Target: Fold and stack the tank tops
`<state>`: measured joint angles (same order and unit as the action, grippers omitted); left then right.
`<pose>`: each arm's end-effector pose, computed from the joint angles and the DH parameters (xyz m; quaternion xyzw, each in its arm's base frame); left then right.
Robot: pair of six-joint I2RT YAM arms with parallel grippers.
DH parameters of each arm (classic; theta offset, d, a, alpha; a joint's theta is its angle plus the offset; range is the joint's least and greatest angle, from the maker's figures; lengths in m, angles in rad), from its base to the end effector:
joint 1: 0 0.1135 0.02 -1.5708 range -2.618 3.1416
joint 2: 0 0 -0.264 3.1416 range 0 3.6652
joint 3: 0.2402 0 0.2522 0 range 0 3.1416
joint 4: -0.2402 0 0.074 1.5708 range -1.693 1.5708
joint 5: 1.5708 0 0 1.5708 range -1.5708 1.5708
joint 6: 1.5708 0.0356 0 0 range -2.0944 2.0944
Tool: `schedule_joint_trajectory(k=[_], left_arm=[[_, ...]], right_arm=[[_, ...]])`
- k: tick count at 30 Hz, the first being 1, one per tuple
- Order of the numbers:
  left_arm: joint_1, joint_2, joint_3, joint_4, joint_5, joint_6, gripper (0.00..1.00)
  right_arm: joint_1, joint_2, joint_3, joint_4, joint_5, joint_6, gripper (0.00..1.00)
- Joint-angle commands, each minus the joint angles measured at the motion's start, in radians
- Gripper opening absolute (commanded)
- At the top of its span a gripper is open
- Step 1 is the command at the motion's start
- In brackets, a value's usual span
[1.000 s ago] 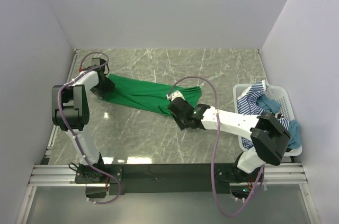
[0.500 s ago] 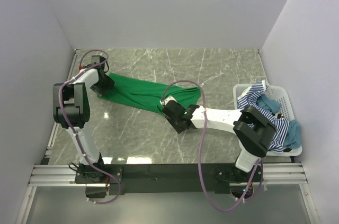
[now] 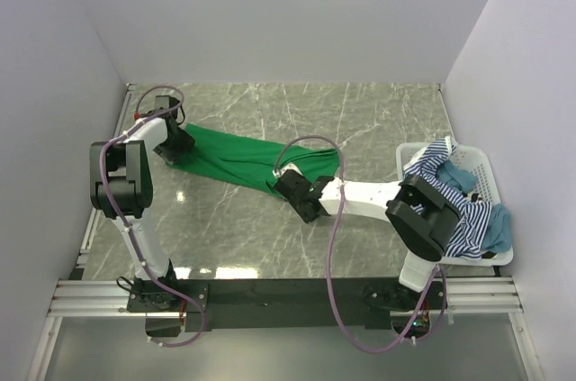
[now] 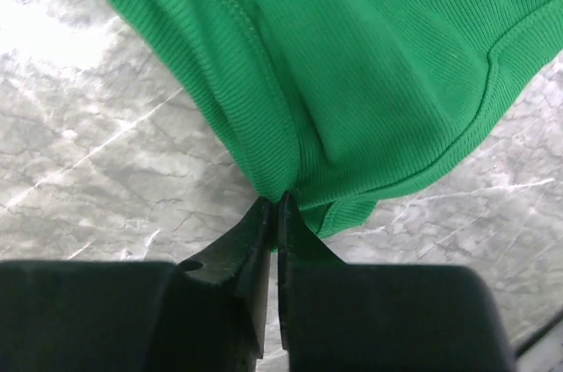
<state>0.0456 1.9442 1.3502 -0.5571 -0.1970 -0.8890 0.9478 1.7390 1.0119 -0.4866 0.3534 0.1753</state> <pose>0.3965 0.0251 0.1725 -0.4567 0.8597 0.0029 0.2285 0.1994 0.2565 0.1551 -0.3360 0.9092 -0.0533 0.2401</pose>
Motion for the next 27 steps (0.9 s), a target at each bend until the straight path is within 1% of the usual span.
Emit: schedule_joint_trajectory(k=[1, 2, 5, 6, 8, 9, 11, 12, 16, 19, 25, 26, 27], left_arm=[[0.002, -0.036, -0.026, 0.023, 0.027, -0.011, 0.59], [0.002, -0.039, -0.032, 0.028, 0.031, -0.011, 0.59], [0.000, -0.059, -0.059, 0.037, 0.037, -0.011, 0.59], [0.000, -0.074, -0.068, 0.039, 0.036, -0.010, 0.60], [0.000, -0.085, -0.075, 0.042, 0.034, -0.007, 0.60], [0.000, -0.097, -0.079, 0.042, 0.033, -0.007, 0.60], [-0.003, -0.106, -0.082, 0.045, 0.034, -0.005, 0.60], [-0.003, -0.114, -0.082, 0.046, 0.034, -0.004, 0.60], [-0.013, -0.126, -0.077, 0.046, 0.028, 0.001, 0.61], [-0.023, -0.137, -0.080, 0.051, 0.027, 0.009, 0.62], [-0.039, -0.194, -0.097, 0.068, 0.041, 0.035, 0.63], [-0.077, -0.205, -0.095, 0.071, 0.045, 0.050, 0.63], [-0.093, -0.221, -0.094, 0.071, 0.056, 0.059, 0.63]], right_arm=[[-0.041, -0.024, 0.030, -0.006, -0.071, 0.013, 0.06], [-0.061, -0.036, 0.033, -0.004, -0.126, 0.013, 0.03], [-0.110, -0.093, 0.042, -0.001, -0.249, 0.015, 0.02], [-0.157, -0.120, 0.043, -0.004, -0.343, 0.010, 0.01], [-0.204, -0.145, 0.053, -0.016, -0.447, 0.009, 0.00], [-0.245, -0.168, 0.054, -0.018, -0.535, 0.007, 0.00], [-0.288, -0.188, 0.065, -0.024, -0.591, 0.009, 0.00], [-0.334, -0.202, 0.070, -0.023, -0.652, 0.021, 0.00], [-0.411, -0.185, 0.106, -0.040, -0.735, 0.046, 0.00], [-0.420, -0.135, 0.143, -0.078, -0.719, 0.050, 0.00], [-0.437, -0.041, 0.133, -0.075, -0.731, 0.076, 0.00], [-0.446, -0.015, 0.136, -0.079, -0.737, 0.079, 0.00], [-0.452, -0.004, 0.139, -0.079, -0.738, 0.087, 0.00]])
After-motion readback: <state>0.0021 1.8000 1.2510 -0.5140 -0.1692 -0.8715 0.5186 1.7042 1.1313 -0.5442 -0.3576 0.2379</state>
